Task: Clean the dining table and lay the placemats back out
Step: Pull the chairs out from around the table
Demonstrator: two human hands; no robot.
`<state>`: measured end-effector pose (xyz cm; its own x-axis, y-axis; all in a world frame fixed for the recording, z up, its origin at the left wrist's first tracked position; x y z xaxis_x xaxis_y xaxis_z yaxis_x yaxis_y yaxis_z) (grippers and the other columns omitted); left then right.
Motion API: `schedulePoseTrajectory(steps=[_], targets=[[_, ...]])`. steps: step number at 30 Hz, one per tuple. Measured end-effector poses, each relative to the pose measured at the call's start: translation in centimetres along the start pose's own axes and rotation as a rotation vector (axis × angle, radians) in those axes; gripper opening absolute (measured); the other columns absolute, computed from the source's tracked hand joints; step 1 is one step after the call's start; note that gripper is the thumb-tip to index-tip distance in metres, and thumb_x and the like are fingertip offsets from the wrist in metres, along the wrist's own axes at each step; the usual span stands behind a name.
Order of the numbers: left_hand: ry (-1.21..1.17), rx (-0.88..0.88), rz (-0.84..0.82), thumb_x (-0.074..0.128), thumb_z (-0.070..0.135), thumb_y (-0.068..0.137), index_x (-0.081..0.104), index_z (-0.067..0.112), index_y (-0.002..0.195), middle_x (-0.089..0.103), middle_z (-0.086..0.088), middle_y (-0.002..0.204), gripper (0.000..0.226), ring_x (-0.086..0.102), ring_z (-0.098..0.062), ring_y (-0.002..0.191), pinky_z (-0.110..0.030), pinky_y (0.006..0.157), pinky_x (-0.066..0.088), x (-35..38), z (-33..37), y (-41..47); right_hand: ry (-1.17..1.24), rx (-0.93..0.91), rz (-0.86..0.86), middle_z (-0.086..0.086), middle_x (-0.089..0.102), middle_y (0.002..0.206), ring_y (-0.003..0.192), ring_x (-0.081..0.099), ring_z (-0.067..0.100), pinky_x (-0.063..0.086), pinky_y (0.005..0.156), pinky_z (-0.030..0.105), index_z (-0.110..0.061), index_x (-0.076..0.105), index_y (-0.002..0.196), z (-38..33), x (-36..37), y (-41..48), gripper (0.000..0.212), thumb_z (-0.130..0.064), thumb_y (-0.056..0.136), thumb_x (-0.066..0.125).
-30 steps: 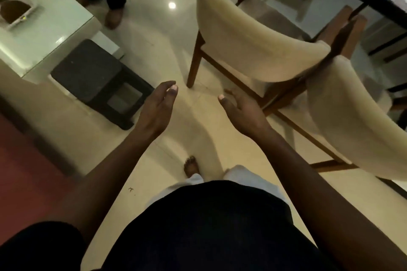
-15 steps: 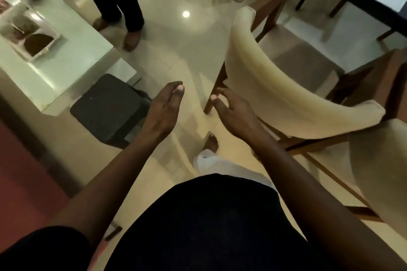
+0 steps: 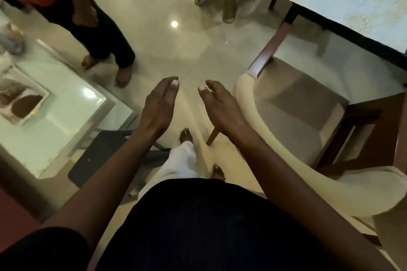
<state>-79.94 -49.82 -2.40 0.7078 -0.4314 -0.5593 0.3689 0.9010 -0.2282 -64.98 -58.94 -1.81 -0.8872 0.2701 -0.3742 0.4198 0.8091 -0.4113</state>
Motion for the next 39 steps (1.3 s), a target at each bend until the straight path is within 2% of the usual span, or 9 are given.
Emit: schedulePoseTrajectory(steps=[4, 10, 18, 21, 24, 31, 33, 36, 39], targets=[[-0.024, 0.018, -0.068, 0.042, 0.043, 0.111, 0.063, 0.026, 0.141, 0.061, 0.018, 0.131, 0.040, 0.054, 0.000, 0.122, -0.005, 0.093, 0.034, 0.5, 1.1, 9.3, 0.035, 0.054, 0.088, 0.000, 0.048, 0.159, 0.145, 0.046, 0.017, 0.039, 0.116, 0.037, -0.023, 0.044, 0.156, -1.1, -1.5, 6.8, 0.057, -0.052, 0.107, 0.044], [-0.042, 0.044, -0.212, 0.045, 0.040, 0.112, 0.065, 0.025, 0.139, 0.062, 0.019, 0.131, 0.037, 0.053, 0.005, 0.121, 0.005, 0.091, 0.032, 0.3, 3.4, 22.9, 0.054, 0.160, 0.203, -0.001, 0.049, 0.159, 0.143, 0.046, 0.015, 0.034, 0.103, 0.026, -0.023, 0.047, 0.155, -3.8, -2.8, 18.0, 0.056, -0.052, 0.107, 0.045], [-0.039, 0.085, -0.299, 0.043, 0.049, 0.108, 0.064, 0.024, 0.142, 0.064, 0.010, 0.143, 0.047, 0.054, -0.003, 0.131, -0.023, 0.110, 0.039, -4.1, 5.7, 39.0, 0.064, 0.167, 0.272, -0.002, 0.050, 0.158, 0.143, 0.047, 0.014, 0.038, 0.108, 0.030, -0.025, 0.047, 0.155, -11.0, -4.5, 31.8, 0.056, -0.054, 0.107, 0.044], [-0.054, 0.088, -0.277, 0.043, 0.050, 0.107, 0.064, 0.026, 0.142, 0.064, 0.014, 0.139, 0.048, 0.055, -0.001, 0.130, -0.021, 0.108, 0.039, -5.3, 7.0, 43.7, 0.073, 0.162, 0.263, -0.004, 0.050, 0.157, 0.142, 0.048, 0.013, 0.039, 0.109, 0.031, -0.028, 0.048, 0.154, -13.1, -5.1, 36.0, 0.055, -0.055, 0.107, 0.044], [-0.052, 0.092, -0.267, 0.043, 0.046, 0.110, 0.064, 0.027, 0.140, 0.064, 0.018, 0.134, 0.042, 0.055, 0.001, 0.126, -0.010, 0.101, 0.037, -5.7, 8.6, 48.9, 0.074, 0.144, 0.236, -0.005, 0.052, 0.155, 0.140, 0.049, 0.013, 0.041, 0.113, 0.035, -0.027, 0.050, 0.152, -15.1, -6.0, 41.0, 0.054, -0.056, 0.106, 0.044], [-0.038, 0.102, -0.213, 0.043, 0.043, 0.112, 0.063, 0.025, 0.143, 0.062, 0.017, 0.138, 0.041, 0.053, 0.003, 0.127, 0.000, 0.096, 0.033, -6.3, 12.9, 63.1, 0.026, 0.094, 0.184, -0.007, 0.061, 0.145, 0.132, 0.055, 0.009, 0.043, 0.112, 0.035, -0.027, 0.058, 0.145, -20.2, -10.3, 55.6, 0.049, -0.053, 0.105, 0.048], [-0.057, 0.084, -0.171, 0.043, 0.043, 0.112, 0.064, 0.026, 0.142, 0.064, 0.016, 0.139, 0.040, 0.054, 0.004, 0.127, -0.004, 0.099, 0.036, -6.5, 14.3, 67.4, -0.008, 0.074, 0.145, -0.007, 0.061, 0.146, 0.132, 0.054, 0.009, 0.042, 0.110, 0.031, -0.027, 0.059, 0.145, -22.0, -12.0, 60.2, 0.049, -0.053, 0.105, 0.048], [-0.091, 0.040, -0.119, 0.043, 0.046, 0.111, 0.065, 0.029, 0.139, 0.064, 0.019, 0.133, 0.040, 0.057, 0.009, 0.118, -0.022, 0.104, 0.044, -7.1, 16.5, 73.1, -0.055, 0.044, 0.119, -0.006, 0.060, 0.147, 0.133, 0.054, 0.009, 0.041, 0.105, 0.028, -0.026, 0.059, 0.145, -25.1, -14.7, 66.6, 0.048, -0.051, 0.106, 0.048], [-0.109, 0.011, -0.065, 0.042, 0.045, 0.111, 0.066, 0.029, 0.136, 0.066, 0.019, 0.128, 0.038, 0.058, 0.011, 0.115, -0.024, 0.101, 0.045, -7.4, 18.6, 79.3, -0.084, 0.019, 0.058, -0.005, 0.062, 0.145, 0.129, 0.057, 0.010, 0.046, 0.107, 0.036, -0.026, 0.059, 0.145, -28.4, -16.7, 73.2, 0.048, -0.052, 0.106, 0.048]])
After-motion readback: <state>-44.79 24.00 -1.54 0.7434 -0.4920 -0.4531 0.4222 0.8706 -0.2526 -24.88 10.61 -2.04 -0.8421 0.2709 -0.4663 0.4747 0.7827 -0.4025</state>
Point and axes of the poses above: each hand's wrist, its own y-axis towards the middle knuckle, its own x-axis out of the palm, z = x × y, the point moved 4 cm from there along y, towards the middle knuckle
